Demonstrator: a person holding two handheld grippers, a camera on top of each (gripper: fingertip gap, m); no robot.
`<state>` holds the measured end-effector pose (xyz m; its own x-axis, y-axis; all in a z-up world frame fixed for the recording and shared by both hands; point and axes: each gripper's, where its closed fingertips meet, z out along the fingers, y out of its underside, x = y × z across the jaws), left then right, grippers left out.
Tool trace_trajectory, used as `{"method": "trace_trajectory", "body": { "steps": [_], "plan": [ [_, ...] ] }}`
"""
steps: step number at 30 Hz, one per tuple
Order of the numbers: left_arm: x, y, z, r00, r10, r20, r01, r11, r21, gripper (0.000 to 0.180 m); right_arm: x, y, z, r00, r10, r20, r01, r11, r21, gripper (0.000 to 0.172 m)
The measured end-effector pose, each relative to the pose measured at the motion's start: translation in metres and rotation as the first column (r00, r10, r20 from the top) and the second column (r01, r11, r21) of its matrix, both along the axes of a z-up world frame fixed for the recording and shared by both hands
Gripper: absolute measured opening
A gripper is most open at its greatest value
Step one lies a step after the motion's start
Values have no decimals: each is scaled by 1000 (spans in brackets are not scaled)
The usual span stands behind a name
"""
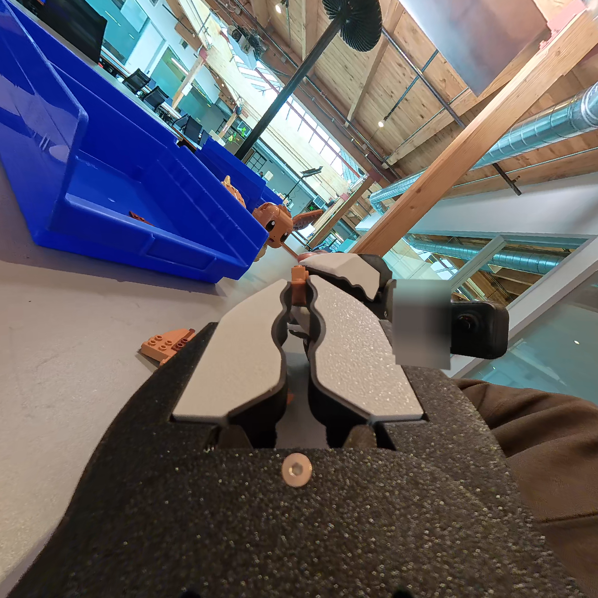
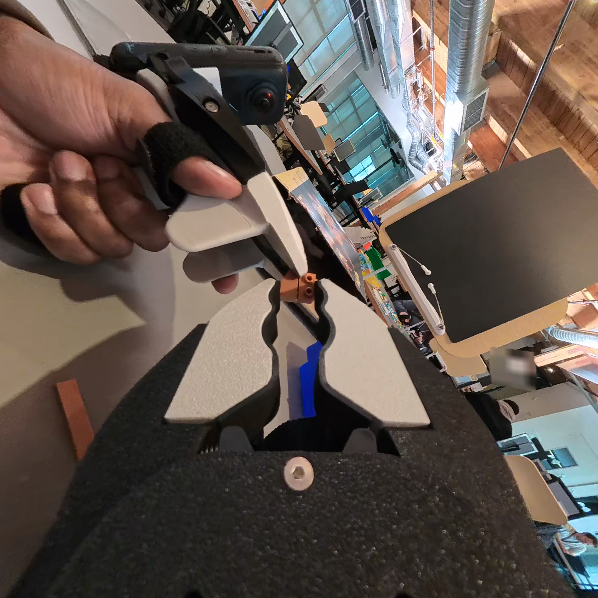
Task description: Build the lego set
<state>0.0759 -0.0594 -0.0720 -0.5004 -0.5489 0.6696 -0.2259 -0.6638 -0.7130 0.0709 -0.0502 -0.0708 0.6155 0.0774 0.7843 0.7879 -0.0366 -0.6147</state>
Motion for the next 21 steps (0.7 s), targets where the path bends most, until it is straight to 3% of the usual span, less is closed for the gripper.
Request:
{"method": "trace_trajectory", "body": {
  "steps": [9, 14, 17, 19, 21],
  "plan": [
    [0, 0, 0, 1000, 10, 6, -10, 999, 30, 8, 0, 0, 0, 1000, 8, -9, -8, 1000, 12, 22],
    [-3, -3, 4, 1000, -19, 21, 18, 999, 32, 7, 1, 2, -4, 1000, 15, -8, -15, 1000, -4, 47],
    [-4, -7, 3, 999, -38, 12, 38, 998, 43, 7, -1, 0, -2, 1000, 22, 6, -22, 1000, 15, 41],
    [-4, -9, 1, 999, -53, 1, 53, 997, 51, 8, -1, 0, -3, 999, 23, 25, -23, 1000, 13, 25],
    [-3, -10, -1, 998, -55, -7, 55, 997, 57, 7, 0, 0, -5, 999, 20, 41, -20, 1000, -4, 24]
  ]
}}
